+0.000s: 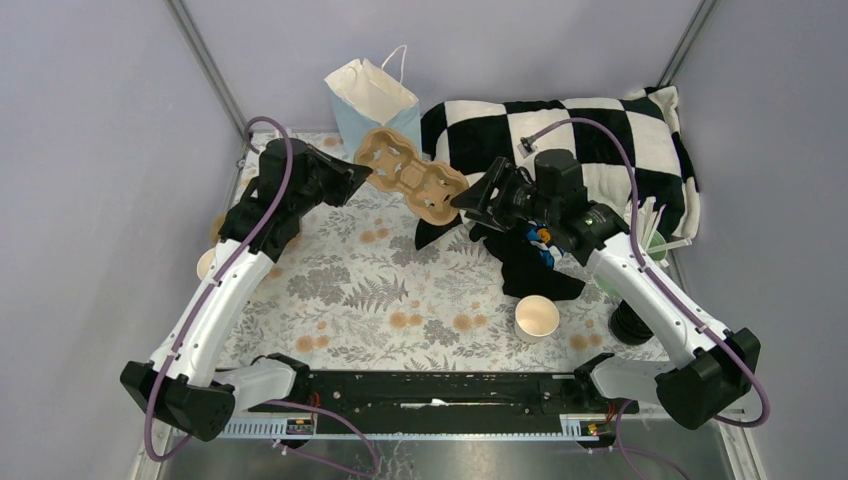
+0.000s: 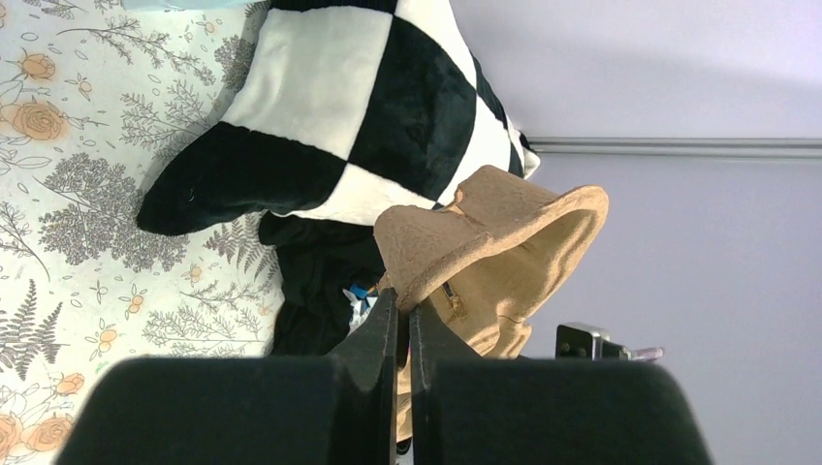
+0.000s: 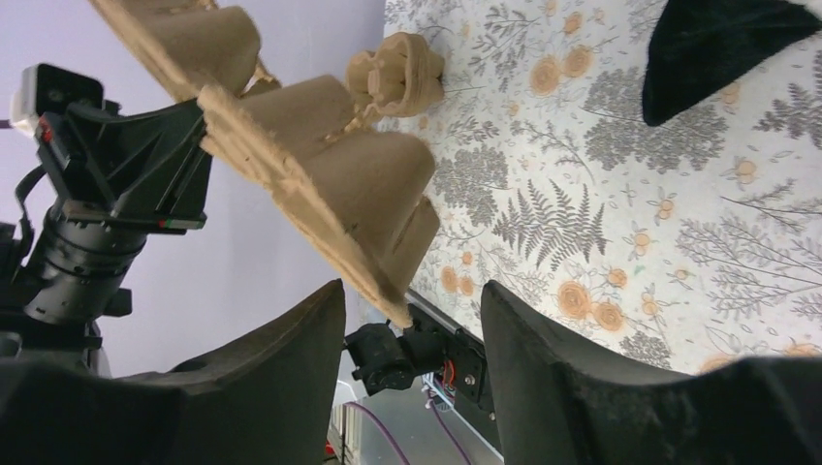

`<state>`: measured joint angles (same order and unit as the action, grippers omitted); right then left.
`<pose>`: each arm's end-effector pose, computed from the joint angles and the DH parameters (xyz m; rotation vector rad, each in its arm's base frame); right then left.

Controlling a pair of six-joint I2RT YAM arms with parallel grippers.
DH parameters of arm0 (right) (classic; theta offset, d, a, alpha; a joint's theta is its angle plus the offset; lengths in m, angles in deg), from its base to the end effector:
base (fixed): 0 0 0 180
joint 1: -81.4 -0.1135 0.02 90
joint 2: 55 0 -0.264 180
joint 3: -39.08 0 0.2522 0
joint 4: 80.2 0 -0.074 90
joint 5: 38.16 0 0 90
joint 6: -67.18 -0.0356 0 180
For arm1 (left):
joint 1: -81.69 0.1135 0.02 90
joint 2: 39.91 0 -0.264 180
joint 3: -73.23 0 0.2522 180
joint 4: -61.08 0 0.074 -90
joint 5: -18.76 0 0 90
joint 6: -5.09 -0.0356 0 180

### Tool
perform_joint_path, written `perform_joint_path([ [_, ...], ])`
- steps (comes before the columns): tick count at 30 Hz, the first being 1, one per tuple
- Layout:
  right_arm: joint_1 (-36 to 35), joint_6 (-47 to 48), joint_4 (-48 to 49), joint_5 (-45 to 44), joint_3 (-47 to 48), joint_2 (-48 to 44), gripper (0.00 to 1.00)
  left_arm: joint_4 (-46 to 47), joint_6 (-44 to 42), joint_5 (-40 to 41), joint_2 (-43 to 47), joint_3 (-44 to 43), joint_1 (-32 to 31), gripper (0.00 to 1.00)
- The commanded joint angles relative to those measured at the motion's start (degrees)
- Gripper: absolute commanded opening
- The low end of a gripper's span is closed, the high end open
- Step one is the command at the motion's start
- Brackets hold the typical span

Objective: Pack the takeout coffee

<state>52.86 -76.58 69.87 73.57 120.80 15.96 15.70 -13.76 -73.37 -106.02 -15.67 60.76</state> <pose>0.2421 0.1467 0.3750 0.1784 2.1079 1.2836 0.2300 -0.0894 0.4105 -0.8800 1.9399 -1.0502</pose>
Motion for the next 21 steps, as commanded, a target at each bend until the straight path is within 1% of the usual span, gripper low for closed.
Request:
perform_joint_path([
  [1,-2.06,-1.85,6.98,-2.08,0.21,-0.84,0.59,3.12,3.14,-0.63,1.06,0.72,1.25,0.0],
  [3,-2.28,-1.91,7.75,-2.41,0.02,-0.65,0.54,3.78,3.36,-1.38,1.07,0.94,1.56,0.0],
  [6,-2.26,-2.0,8.85,-3.66,-0.2,-0.84,0.42,3.72,3.42,-1.73,0.98,1.08,1.68,0.0],
  [8,-2.28,-2.01,9.27,-3.83,-0.16,-0.64,0.4,3.86,4.11,-2.01,1.24,1.57,1.84,0.0],
  [12,-2.39,-2.03,9.74,-4.39,-0.65,-0.39,0.42,4.84,5.11,-2.89,1.2,2.32,2.01,0.0],
  [14,-2.4,-2.0,10.19,-4.31,-0.65,-0.11,0.39,4.81,5.25,-3.09,0.99,2.27,2.02,0.0],
  [16,-2.46,-1.97,10.19,-3.81,-0.35,0.29,0.32,4.85,5.46,-3.1,0.92,2.27,2.03,0.0],
  [21,-3.1,-1.83,10.47,-4.79,-1.2,-0.18,0.29,4.82,6.51,-3.39,0.66,2.49,2.03,0.0],
])
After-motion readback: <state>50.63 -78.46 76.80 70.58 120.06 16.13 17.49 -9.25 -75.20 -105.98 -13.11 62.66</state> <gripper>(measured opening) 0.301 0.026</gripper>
